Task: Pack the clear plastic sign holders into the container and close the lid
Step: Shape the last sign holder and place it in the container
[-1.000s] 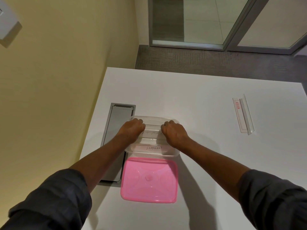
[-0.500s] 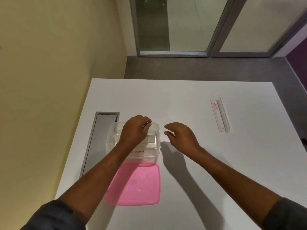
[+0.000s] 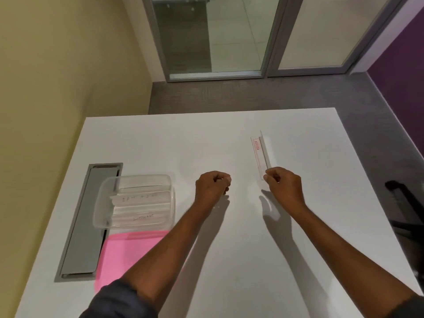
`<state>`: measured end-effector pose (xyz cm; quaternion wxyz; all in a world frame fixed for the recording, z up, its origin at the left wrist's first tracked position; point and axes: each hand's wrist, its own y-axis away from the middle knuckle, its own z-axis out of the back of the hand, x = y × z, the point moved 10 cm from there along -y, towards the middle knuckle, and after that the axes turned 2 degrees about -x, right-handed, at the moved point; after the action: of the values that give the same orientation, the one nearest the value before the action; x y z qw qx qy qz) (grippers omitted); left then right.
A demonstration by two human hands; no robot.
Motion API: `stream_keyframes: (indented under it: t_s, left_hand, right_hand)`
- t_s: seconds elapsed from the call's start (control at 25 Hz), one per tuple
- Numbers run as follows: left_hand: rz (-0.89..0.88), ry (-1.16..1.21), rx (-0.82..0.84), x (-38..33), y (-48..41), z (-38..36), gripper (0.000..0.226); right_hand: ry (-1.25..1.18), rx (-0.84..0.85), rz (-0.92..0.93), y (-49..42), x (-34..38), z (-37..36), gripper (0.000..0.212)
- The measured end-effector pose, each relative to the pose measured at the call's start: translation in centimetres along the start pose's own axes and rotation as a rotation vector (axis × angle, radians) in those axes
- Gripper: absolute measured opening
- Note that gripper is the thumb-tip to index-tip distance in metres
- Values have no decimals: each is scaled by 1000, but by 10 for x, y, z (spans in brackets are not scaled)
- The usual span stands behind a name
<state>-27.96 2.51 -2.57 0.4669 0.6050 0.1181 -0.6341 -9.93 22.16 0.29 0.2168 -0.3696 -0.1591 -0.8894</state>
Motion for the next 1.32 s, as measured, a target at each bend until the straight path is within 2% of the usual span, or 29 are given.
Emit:
stream_keyframes:
  t_s: [0.2,0.32,0.48,0.64,0.8,1.08,1.24,1.32]
  left_hand:
    - [102,99,51,-2,-19,-96,8]
    - [146,98,28,-1,-38,-141,7]
    - [167,61,-25,4,-61,-176,19]
    - [161,26,-40,10,-70,-187,21]
    - [158,1,-44,14,-75,-186,25]
    - [198,20,-56,18,-82,-177,19]
    - [216,50,-40,19,-83,-168,20]
    - [246,87,-53,22,-82,-160,17]
  right_hand:
    - [22,34,-91,-41,-52,17,18]
    - [-41,58,-178,-65,-76,10,20]
    - [-86,101,-213,-83,-94,-7,18]
    - [-45,140,-208,-88,-106,-21,37]
    - [-71,159,-213,-91,-109,-27,28]
    - [-80,165,-232,-93,-103,-34,31]
    - [-103,115,-277,-92,-102,-35,49]
    - [-156,123,-316,-90,-100,-39,52]
